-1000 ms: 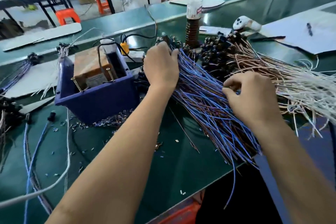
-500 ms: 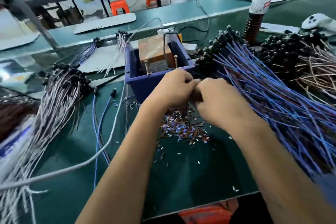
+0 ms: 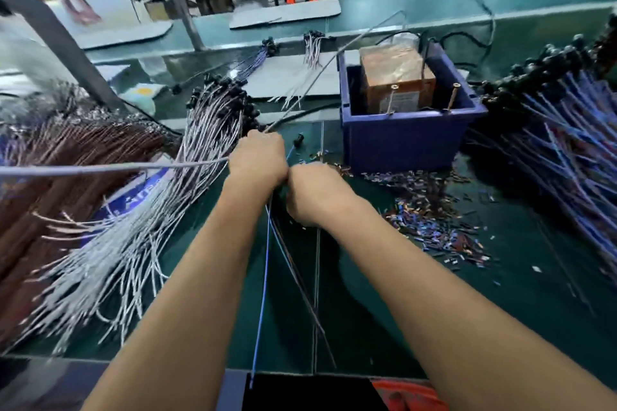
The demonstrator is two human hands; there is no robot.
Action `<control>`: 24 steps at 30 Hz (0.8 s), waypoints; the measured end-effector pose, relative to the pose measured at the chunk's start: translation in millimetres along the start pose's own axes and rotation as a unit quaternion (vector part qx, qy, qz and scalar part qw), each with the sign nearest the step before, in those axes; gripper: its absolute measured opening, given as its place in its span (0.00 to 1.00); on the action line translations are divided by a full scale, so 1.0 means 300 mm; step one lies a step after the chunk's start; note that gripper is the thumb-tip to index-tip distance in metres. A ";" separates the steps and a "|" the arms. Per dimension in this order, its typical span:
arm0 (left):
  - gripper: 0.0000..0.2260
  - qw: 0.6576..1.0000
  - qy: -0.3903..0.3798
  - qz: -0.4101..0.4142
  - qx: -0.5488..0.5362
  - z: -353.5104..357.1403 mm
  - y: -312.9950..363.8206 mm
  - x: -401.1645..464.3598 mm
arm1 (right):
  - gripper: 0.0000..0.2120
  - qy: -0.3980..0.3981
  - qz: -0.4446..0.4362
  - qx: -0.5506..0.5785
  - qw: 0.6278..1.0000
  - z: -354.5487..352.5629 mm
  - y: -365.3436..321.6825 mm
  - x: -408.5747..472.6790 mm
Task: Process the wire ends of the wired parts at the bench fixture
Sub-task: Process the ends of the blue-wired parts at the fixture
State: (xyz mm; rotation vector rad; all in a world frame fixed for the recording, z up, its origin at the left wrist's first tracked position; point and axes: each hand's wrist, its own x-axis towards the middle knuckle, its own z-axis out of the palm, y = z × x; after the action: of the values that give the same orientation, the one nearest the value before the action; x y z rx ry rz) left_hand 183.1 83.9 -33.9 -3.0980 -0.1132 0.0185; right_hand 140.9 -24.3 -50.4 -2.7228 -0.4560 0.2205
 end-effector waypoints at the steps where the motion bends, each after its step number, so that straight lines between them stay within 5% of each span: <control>1: 0.16 1.000 -0.007 0.002 0.004 0.006 0.003 0.014 | 0.10 -0.002 0.006 -0.004 1.000 0.000 0.003 0.004; 7: 0.07 0.999 -0.012 0.024 -0.026 0.007 0.032 0.028 | 0.10 0.005 0.026 0.033 0.999 0.016 0.023 -0.004; 10: 0.06 0.974 0.030 -0.015 -0.225 -0.012 0.062 0.031 | 0.12 0.045 0.050 0.113 0.991 0.020 0.030 -0.018; 11: 0.05 0.937 0.044 -0.033 -0.345 -0.024 0.078 0.028 | 0.14 0.063 0.055 0.157 0.984 0.023 0.035 -0.024; 14: 0.07 0.755 0.078 -0.071 -0.648 -0.093 0.135 0.005 | 0.18 0.080 0.043 0.359 0.929 0.019 0.054 -0.062; 20: 0.03 0.483 0.218 -0.059 -0.846 -0.276 0.132 0.009 | 0.12 -0.014 -0.082 0.629 0.773 -0.118 0.132 -0.135; 22: 0.02 0.420 0.242 -0.055 -0.873 -0.329 0.117 0.013 | 0.08 -0.060 -0.122 0.638 0.758 -0.157 0.176 -0.157; 24: 0.06 0.415 0.275 -0.044 -0.866 -0.360 0.108 0.007 | 0.07 -0.058 -0.129 0.626 0.767 -0.187 0.239 -0.182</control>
State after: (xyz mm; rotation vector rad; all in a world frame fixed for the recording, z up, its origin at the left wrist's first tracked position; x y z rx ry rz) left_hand 189.0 47.4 72.6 -4.1906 -0.5714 -2.9535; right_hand 121.9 -124.6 -21.1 -1.3112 -0.4609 0.4230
